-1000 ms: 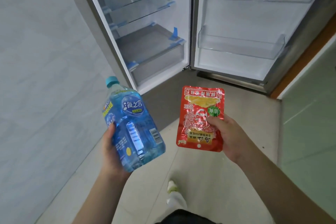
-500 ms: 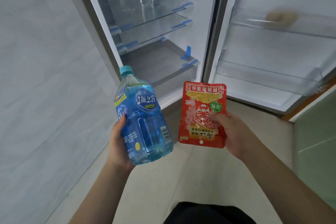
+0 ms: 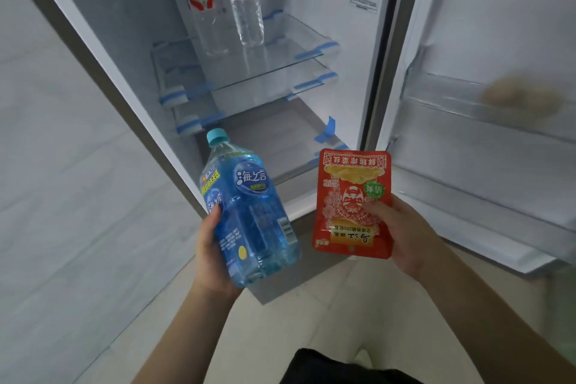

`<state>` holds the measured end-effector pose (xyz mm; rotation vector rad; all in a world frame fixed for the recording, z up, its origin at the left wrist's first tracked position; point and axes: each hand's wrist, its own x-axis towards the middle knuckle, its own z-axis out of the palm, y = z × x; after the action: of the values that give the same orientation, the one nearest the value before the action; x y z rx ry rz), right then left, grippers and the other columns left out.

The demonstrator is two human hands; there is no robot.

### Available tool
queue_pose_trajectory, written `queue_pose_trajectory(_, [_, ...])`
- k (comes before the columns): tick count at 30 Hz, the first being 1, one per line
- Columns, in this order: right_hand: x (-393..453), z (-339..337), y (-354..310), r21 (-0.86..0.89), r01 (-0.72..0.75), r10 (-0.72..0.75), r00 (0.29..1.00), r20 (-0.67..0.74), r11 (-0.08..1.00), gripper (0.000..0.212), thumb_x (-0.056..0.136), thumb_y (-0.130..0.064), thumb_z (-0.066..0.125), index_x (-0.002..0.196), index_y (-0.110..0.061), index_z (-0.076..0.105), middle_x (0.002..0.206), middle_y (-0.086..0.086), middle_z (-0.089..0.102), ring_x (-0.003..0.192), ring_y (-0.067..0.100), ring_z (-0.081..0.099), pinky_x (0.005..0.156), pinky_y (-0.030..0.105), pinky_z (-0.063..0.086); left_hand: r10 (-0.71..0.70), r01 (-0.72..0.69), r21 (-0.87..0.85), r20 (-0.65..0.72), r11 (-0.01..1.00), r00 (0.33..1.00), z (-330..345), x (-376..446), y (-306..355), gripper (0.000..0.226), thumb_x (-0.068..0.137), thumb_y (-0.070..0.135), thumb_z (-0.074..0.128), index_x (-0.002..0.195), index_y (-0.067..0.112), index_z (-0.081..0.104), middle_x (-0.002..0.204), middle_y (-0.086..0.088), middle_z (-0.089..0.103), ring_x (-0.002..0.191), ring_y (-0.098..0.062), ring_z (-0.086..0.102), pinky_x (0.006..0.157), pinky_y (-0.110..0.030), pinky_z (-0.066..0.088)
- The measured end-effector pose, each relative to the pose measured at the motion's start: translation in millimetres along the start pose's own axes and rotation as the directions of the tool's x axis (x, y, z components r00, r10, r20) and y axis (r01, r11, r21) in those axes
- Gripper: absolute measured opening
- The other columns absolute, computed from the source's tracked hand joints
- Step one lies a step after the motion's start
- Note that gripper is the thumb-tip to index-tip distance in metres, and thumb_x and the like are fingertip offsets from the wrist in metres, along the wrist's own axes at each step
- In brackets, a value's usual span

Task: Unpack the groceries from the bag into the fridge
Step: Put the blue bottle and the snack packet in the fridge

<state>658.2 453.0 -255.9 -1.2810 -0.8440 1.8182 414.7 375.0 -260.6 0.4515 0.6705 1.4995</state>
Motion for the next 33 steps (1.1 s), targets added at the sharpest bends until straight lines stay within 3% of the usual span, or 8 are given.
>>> queue_pose_trajectory(5, [45, -12, -32, -0.085, 0.012, -0.004, 0.996, 0.094, 0.996, 0.031, 0.088, -0.023, 0.066, 0.118, -0.027, 0.059, 0.103, 0.000, 0.074, 0.090, 0.025, 0.073, 0.088, 0.051, 0.053, 0.032, -0.032, -0.016, -0.024, 0.999, 0.999, 23, 32, -15, 0.063, 0.062, 0.045, 0.083, 0.115, 0.014, 0.068, 0.109, -0.010, 0.069, 0.099, -0.029, 0.068, 0.080, -0.046, 0.056])
queue_pose_trajectory(10, [87, -2, -38, -0.079, -0.021, 0.030, 0.994, 0.108, 0.997, 0.023, 0.086, -0.021, 0.068, 0.108, -0.025, 0.063, 0.097, 0.001, 0.076, 0.083, 0.022, 0.074, 0.075, 0.039, 0.056, 0.077, -0.075, 0.019, -0.094, 0.997, 0.993, 27, 44, -12, 0.060, 0.062, 0.045, 0.082, 0.111, 0.013, 0.071, 0.106, -0.010, 0.071, 0.096, -0.029, 0.069, 0.078, -0.045, 0.056])
queue_pose_trajectory(14, [119, 19, -30, -0.104, -0.075, 0.089, 0.987, 0.136, 0.992, 0.024, 0.087, -0.020, 0.068, 0.110, -0.023, 0.063, 0.097, 0.002, 0.076, 0.084, 0.024, 0.073, 0.077, 0.041, 0.056, 0.113, -0.119, -0.063, -0.091, 0.991, 0.989, 17, 49, 0, 0.058, 0.066, 0.043, 0.080, 0.114, 0.012, 0.069, 0.109, -0.011, 0.070, 0.099, -0.030, 0.068, 0.078, -0.046, 0.055])
queue_pose_trajectory(18, [154, 46, -23, -0.222, -0.073, 0.105, 0.984, 0.141, 0.972, 0.032, 0.085, -0.031, 0.070, 0.116, -0.029, 0.061, 0.104, -0.002, 0.074, 0.091, 0.025, 0.072, 0.090, 0.050, 0.053, 0.111, -0.107, -0.139, 0.025, 0.985, 0.993, -1, 63, 17, 0.050, 0.096, 0.034, 0.049, 0.134, 0.002, 0.048, 0.130, -0.020, 0.057, 0.121, -0.037, 0.054, 0.099, -0.052, 0.043])
queue_pose_trajectory(26, [206, 90, -18, -0.273, -0.098, 0.130, 0.986, 0.102, 0.957, 0.014, 0.090, -0.021, 0.064, 0.103, -0.027, 0.060, 0.098, 0.001, 0.074, 0.090, 0.025, 0.072, 0.084, 0.044, 0.055, 0.104, -0.102, -0.135, 0.003, 0.986, 0.995, -24, 108, 53, 0.055, 0.076, 0.042, 0.073, 0.121, 0.011, 0.065, 0.116, -0.012, 0.068, 0.107, -0.029, 0.065, 0.087, -0.046, 0.053])
queue_pose_trajectory(33, [247, 97, -17, -0.483, -0.026, 0.068, 0.995, 0.069, 0.875, 0.026, 0.093, -0.034, 0.060, 0.116, -0.024, 0.057, 0.107, 0.002, 0.071, 0.092, 0.021, 0.070, 0.082, 0.039, 0.055, 0.088, -0.085, -0.100, 0.029, 0.991, 0.996, -38, 132, 65, 0.055, 0.075, 0.041, 0.074, 0.120, 0.011, 0.065, 0.115, -0.010, 0.069, 0.106, -0.028, 0.065, 0.086, -0.044, 0.053])
